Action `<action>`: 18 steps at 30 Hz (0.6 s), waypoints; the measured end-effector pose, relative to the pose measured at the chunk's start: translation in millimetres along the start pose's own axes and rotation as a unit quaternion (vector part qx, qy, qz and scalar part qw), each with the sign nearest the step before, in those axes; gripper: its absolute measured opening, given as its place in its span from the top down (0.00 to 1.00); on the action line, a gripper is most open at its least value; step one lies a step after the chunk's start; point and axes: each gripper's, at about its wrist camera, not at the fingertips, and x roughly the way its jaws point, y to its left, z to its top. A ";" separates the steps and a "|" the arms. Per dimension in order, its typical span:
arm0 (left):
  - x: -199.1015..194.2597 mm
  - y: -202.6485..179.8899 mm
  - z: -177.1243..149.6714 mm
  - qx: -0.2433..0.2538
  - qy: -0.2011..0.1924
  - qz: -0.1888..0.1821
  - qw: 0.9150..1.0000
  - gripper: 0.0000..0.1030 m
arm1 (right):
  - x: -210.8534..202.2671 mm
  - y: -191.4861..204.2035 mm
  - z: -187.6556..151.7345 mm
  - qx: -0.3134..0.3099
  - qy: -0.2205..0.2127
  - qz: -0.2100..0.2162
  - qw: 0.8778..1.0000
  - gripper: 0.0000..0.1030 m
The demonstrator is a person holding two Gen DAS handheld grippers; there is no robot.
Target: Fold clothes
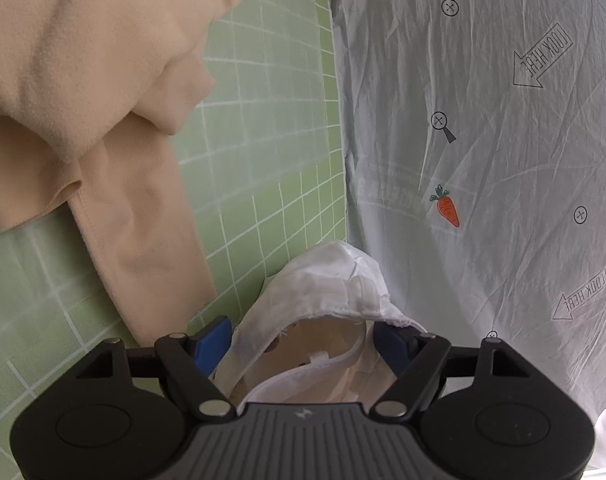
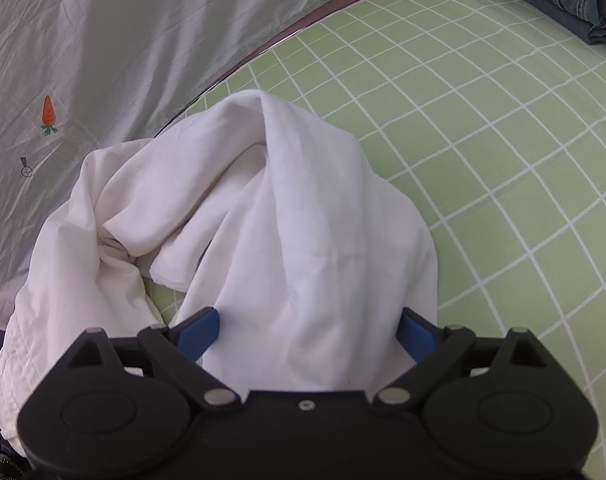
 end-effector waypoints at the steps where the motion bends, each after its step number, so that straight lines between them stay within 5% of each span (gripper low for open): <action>1: -2.2 -0.1 2.0 0.005 -0.001 0.006 1.000 0.24 | 0.0 1.7 0.1 0.001 0.000 -0.005 1.000 0.07; 7: -16.5 -3.3 12.0 0.047 -0.005 0.060 0.997 0.23 | -1.9 7.4 -4.7 0.004 -0.008 -0.024 1.000 0.07; 18: -64.1 -1.1 16.8 0.082 -0.022 0.050 0.995 0.23 | -0.3 9.1 -5.9 0.001 -0.012 -0.028 1.000 0.09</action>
